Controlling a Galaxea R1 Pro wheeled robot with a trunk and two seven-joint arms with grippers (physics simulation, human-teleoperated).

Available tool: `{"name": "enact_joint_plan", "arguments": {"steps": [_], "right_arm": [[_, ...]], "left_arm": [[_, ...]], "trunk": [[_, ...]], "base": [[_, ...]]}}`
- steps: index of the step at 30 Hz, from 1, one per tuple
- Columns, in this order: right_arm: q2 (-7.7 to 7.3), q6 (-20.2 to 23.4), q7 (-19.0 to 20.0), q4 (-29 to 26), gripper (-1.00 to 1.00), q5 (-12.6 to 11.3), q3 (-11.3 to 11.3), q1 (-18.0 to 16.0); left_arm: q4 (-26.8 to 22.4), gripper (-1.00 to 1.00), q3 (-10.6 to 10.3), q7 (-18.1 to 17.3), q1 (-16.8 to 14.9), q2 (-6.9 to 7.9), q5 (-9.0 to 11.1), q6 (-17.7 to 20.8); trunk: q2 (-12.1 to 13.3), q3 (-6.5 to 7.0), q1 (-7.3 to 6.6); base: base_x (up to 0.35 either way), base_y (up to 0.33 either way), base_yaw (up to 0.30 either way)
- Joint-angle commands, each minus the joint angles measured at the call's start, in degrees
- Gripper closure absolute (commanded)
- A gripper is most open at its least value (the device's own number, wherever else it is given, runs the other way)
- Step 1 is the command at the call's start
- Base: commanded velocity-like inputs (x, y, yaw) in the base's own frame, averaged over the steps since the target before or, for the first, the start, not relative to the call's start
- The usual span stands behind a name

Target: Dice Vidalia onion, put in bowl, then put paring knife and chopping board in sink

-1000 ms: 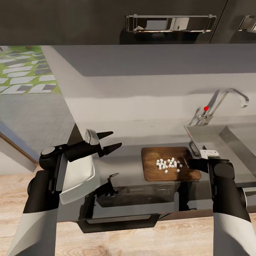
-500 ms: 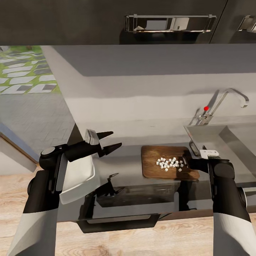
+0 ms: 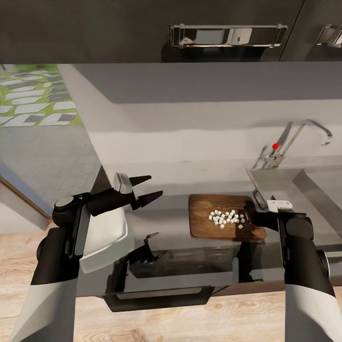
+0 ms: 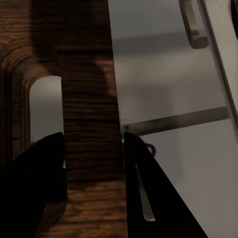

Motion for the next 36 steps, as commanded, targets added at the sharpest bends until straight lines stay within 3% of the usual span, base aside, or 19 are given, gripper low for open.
{"name": "enact_joint_plan", "arguments": {"steps": [1, 36], "right_arm": [[0.0, 0.2, 0.6, 0.0, 1.0, 0.5, 0.0, 0.0], [0.0, 0.2, 0.6, -0.1, 1.0, 0.5, 0.0, 0.0]], "left_arm": [[0.0, -1.0, 0.1, -0.2, -0.1, -0.05, 0.1, 0.6], [0.0, -1.0, 0.0, -0.2, -0.1, -0.05, 0.1, 0.6]], "trunk": [[-0.1, -0.03, 0.03], [-0.1, 2.23, 0.03]], "base": [[0.0, 0.0, 0.065], [0.0, 0.0, 0.104]]}}
